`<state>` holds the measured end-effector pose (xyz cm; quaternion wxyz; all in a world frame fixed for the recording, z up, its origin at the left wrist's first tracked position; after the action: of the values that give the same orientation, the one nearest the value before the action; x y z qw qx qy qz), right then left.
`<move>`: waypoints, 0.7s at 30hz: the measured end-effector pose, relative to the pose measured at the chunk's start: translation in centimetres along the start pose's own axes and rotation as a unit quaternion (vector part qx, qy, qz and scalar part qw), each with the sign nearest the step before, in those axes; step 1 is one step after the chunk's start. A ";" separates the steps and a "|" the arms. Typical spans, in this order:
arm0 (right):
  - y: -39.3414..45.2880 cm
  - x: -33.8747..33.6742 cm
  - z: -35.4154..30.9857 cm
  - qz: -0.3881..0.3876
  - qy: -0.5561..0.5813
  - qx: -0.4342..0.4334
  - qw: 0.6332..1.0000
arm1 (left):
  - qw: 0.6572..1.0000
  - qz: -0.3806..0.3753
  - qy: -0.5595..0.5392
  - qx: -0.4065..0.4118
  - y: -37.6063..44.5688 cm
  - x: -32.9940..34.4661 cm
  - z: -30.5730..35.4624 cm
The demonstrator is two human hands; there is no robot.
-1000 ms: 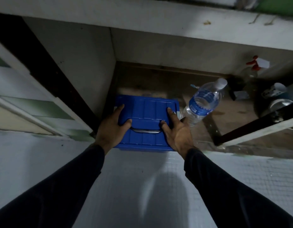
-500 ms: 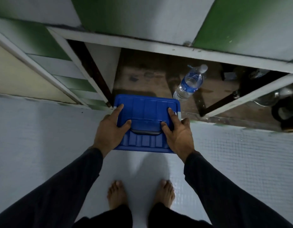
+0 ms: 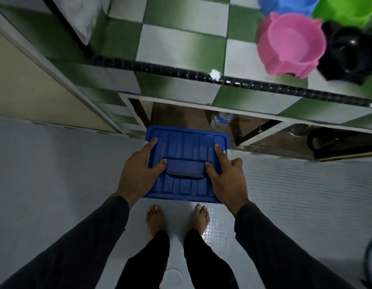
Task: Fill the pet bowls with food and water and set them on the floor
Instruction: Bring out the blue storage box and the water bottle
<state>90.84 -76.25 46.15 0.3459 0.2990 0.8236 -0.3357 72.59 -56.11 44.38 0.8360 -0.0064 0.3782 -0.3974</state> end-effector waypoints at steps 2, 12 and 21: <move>-1.0 -2.2 -1.6 0.006 -0.005 -0.009 1.000 | 1.000 0.005 -0.009 0.007 -0.9 -2.0 2.1; -4.4 -12.4 -9.7 0.029 -0.030 -0.036 0.998 | 0.999 0.021 -0.029 0.034 -4.0 -11.3 11.6; -4.9 -19.3 -16.8 0.057 -0.014 -0.048 0.997 | 0.996 0.052 -0.066 0.034 -3.7 -18.1 17.9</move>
<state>92.32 -71.41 71.68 0.3896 0.3241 0.8155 -0.2795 74.37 -51.74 69.71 0.8784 0.0159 0.3084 -0.3648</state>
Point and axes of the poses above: each hand's wrist, its own y-axis towards the middle knuckle, its own x-axis out of the palm, z = x × y, the point moved 1 cm from there along y, towards the middle knuckle, and after that the axes turned 3 degrees about -z, right-handed, at the moved point
